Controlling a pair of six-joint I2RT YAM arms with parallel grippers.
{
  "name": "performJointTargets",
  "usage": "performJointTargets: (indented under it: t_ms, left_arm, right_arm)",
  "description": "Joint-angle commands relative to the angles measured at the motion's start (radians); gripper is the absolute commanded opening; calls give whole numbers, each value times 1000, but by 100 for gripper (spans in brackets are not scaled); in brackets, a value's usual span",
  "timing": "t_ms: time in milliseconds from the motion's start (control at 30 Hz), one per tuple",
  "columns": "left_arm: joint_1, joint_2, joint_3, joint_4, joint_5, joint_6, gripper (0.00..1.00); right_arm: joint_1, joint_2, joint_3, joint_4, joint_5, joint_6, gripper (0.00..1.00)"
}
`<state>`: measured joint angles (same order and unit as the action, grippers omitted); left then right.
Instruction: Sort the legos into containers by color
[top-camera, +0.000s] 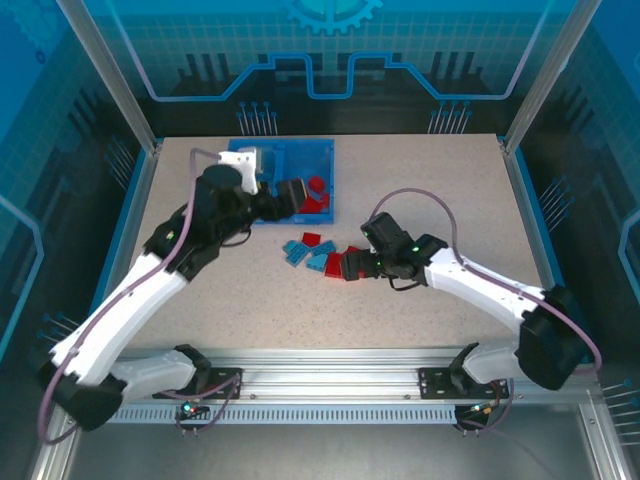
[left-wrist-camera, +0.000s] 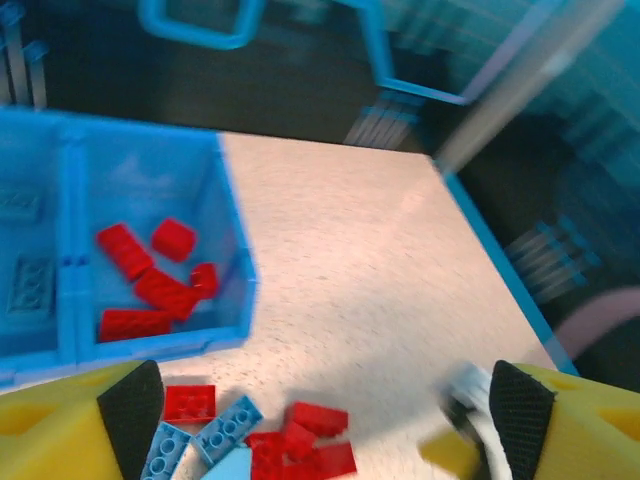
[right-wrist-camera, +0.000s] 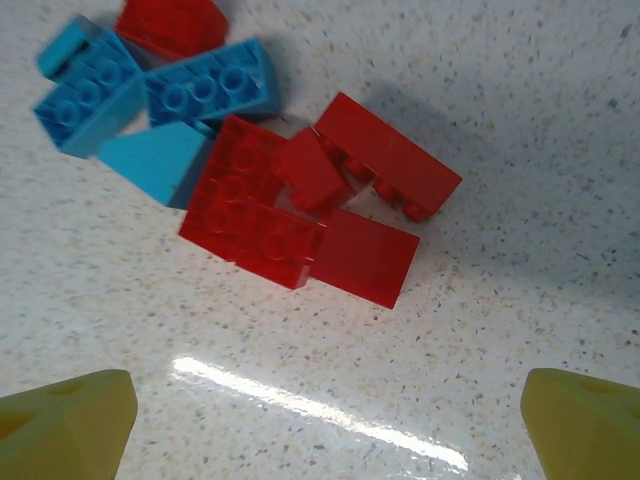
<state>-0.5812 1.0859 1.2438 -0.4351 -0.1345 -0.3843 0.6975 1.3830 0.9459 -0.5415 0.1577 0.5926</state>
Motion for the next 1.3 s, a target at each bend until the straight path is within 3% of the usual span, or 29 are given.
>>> performJointTargets:
  t_ms: [0, 133, 233, 400, 633, 767, 900, 1167, 1267]
  left_arm:
    - [-64, -83, -63, -209, -11, 261, 92]
    - [-74, -191, -156, -287, 114, 442, 99]
    - [-75, -250, -251, -267, 195, 553, 99]
    - [-75, -250, -336, -236, 259, 606, 99]
    - [-74, -250, -351, -234, 271, 605, 99]
    - [-75, -281, -367, -226, 248, 614, 99]
    - [-74, -287, -370, -227, 226, 621, 99]
    - [-75, -287, -375, -228, 197, 623, 99]
    - [-75, -287, -377, -228, 194, 623, 99]
  right_arm:
    - [-18, 86, 40, 39, 30, 42, 98]
    - [-20, 193, 60, 67, 27, 66, 91]
    - [-25, 241, 61, 92, 50, 96, 84]
    - [-40, 282, 65, 115, 59, 111, 71]
    - [-49, 321, 58, 135, 54, 127, 60]
    - [-54, 328, 36, 144, 60, 143, 61]
    - [-67, 338, 25, 148, 47, 139, 68]
    - [-81, 327, 14, 186, 14, 98, 46]
    - [-82, 314, 4, 192, 5, 105, 44]
